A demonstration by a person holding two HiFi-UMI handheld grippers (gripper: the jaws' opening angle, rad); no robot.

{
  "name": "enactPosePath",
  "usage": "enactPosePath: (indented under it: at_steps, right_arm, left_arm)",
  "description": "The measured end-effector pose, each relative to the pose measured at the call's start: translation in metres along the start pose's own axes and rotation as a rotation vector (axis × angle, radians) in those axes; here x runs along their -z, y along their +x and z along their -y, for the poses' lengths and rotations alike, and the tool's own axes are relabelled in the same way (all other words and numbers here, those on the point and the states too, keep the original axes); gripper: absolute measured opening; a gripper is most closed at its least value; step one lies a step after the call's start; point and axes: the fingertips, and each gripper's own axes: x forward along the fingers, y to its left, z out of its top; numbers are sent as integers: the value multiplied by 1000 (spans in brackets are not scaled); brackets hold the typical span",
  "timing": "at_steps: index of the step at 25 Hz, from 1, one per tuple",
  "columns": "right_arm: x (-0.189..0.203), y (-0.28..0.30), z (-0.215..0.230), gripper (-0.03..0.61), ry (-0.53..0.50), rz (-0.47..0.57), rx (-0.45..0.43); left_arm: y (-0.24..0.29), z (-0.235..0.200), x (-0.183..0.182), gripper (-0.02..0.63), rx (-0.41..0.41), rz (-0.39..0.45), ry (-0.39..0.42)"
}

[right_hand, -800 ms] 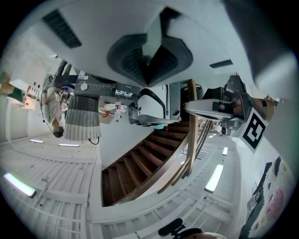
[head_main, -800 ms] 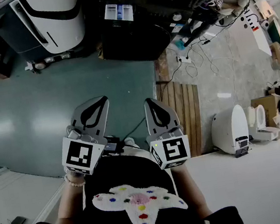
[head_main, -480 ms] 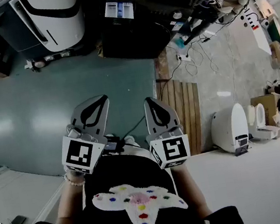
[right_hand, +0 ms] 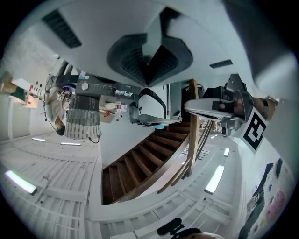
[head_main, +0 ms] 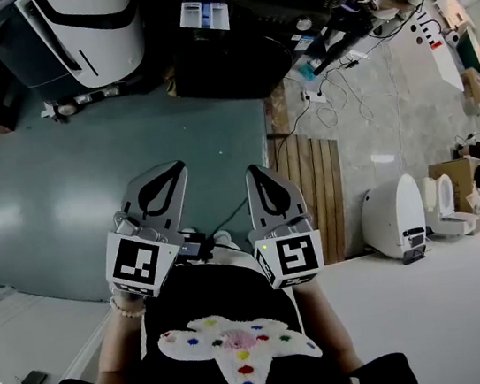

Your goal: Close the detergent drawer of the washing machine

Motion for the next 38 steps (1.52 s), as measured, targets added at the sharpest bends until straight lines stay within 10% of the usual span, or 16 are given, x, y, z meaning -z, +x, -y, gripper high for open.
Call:
enactPosePath:
  at_steps: [38]
  right_arm:
    - [-8, -8, -51, 5, -48, 37, 104]
  left_arm:
    - [-47, -19, 5, 11, 71, 70, 37]
